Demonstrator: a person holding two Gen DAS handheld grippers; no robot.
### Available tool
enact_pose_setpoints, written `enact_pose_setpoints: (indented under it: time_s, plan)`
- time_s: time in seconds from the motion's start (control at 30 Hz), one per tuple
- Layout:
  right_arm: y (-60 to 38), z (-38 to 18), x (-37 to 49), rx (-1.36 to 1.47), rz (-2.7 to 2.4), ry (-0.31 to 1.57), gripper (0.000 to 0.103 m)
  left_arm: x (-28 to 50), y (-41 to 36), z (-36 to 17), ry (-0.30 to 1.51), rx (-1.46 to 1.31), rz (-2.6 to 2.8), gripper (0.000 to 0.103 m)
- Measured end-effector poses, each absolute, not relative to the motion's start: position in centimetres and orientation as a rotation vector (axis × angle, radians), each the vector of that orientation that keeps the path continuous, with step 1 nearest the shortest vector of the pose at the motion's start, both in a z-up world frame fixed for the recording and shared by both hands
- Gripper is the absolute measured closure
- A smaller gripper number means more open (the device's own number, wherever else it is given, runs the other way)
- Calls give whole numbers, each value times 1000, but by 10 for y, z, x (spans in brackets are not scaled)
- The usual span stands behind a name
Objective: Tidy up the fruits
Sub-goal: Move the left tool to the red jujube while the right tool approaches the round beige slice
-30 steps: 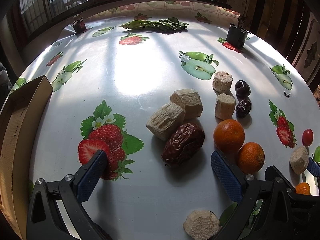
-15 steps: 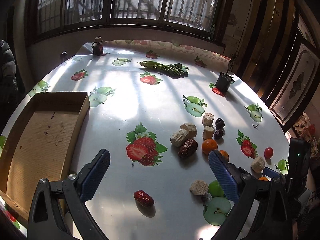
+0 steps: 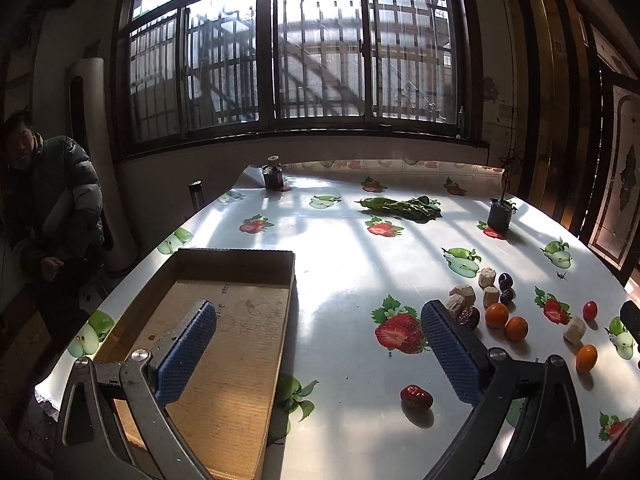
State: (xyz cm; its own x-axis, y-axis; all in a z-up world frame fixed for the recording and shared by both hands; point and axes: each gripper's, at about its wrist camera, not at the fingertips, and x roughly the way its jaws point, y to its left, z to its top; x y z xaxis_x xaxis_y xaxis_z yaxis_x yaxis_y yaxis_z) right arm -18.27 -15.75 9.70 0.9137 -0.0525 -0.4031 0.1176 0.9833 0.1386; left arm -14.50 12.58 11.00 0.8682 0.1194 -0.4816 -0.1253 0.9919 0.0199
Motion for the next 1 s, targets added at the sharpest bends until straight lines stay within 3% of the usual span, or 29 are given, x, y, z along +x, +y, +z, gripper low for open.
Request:
enact_pose_setpoints:
  time_s: [0.33,0.57,1.0]
  plan:
    - [-141,79,-170,177,-44,596,1,-139,106,73,662,-20,4,1]
    - [-136,70,-172,167,-33,619,5,-142,88,69,677,47,-24,5]
    - [-143,61,-168,215,-15,659,6,-135,91,63,724,21,-27,5]
